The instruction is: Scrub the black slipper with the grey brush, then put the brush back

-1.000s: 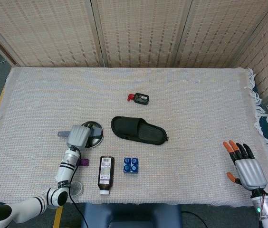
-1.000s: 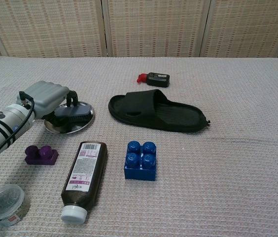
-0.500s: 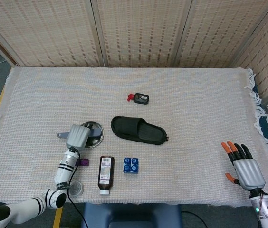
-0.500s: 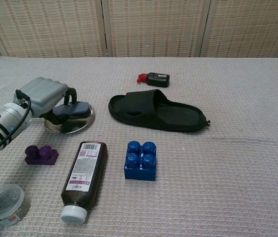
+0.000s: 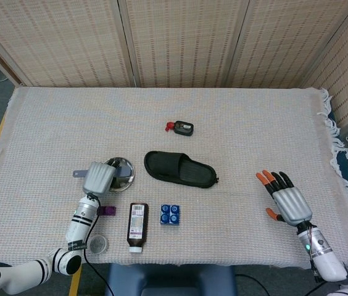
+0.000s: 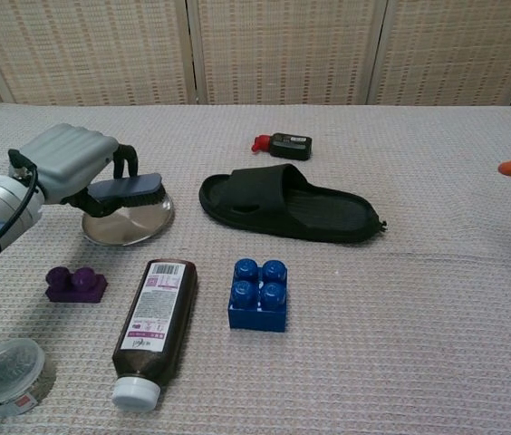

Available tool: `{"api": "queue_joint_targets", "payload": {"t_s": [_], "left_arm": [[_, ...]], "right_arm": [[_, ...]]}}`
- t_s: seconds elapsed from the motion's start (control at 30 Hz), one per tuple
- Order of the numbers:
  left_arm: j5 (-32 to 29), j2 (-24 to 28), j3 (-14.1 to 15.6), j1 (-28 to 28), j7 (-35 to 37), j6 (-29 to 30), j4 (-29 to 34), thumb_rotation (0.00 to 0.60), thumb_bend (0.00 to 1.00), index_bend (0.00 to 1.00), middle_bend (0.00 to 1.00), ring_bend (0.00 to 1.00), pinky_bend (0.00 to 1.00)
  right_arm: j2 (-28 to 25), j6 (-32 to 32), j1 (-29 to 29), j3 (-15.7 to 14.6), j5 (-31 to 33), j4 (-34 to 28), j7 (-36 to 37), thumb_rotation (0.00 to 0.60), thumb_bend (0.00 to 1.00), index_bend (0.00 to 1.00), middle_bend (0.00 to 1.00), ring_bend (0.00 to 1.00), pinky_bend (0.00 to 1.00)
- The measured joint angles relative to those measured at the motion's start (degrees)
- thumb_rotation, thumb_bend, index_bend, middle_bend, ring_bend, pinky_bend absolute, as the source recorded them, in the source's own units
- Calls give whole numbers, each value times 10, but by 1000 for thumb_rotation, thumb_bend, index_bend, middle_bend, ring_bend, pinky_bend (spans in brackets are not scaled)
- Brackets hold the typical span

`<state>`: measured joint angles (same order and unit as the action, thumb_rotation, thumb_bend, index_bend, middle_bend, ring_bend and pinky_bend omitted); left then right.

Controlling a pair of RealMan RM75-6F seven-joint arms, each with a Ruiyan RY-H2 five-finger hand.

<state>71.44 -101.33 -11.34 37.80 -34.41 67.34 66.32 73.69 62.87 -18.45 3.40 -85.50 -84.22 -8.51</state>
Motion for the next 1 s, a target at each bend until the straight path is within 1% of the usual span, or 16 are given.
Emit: {"api": "queue_joint_targets", "payload": {"t_s": [0.07,0.17,0.23,0.37,0.47,0.57,0.73,0.83,1.0], "left_arm": [[0,8,0,-2,-9,5,17,600,382,474,504,970,1000],[-1,17,-2,-3,-24,10,37,600,381,473,502,970,1000],[-4,21,-3,-3,-35,13,48,600,381,471,499,970,1000],[-11,26,-9,1,-53,14,61,600,381,469,499,969,1000],[-18,29,-16,7,-63,12,71,600,381,469,499,970,1000],[-23,31,-20,12,-68,9,77,600,380,469,498,970,1000],[-28,30,-23,21,-69,3,85,600,380,469,498,970,1000],[-30,28,-25,25,-69,2,89,600,380,469,498,969,1000],[-28,20,-26,34,-66,0,90,600,381,466,496,969,1000]], "right_arm": [[17,-38,-30,11,8,11,1,600,407,0,0,0,0],[54,-89,-77,25,18,34,5,600,448,0,0,0,0],[83,-119,-106,32,26,52,8,600,498,0,0,0,0],[131,-162,-150,43,39,85,7,600,593,0,0,0,0],[157,-184,-175,46,50,104,-6,600,641,0,0,0,0],[172,-201,-191,47,64,113,-27,600,684,0,0,0,0],[185,-227,-210,44,93,120,-72,600,720,0,0,0,0],[187,-242,-220,39,117,120,-102,600,729,0,0,0,0],[184,-255,-229,30,150,111,-132,600,730,0,0,0,0]]}}
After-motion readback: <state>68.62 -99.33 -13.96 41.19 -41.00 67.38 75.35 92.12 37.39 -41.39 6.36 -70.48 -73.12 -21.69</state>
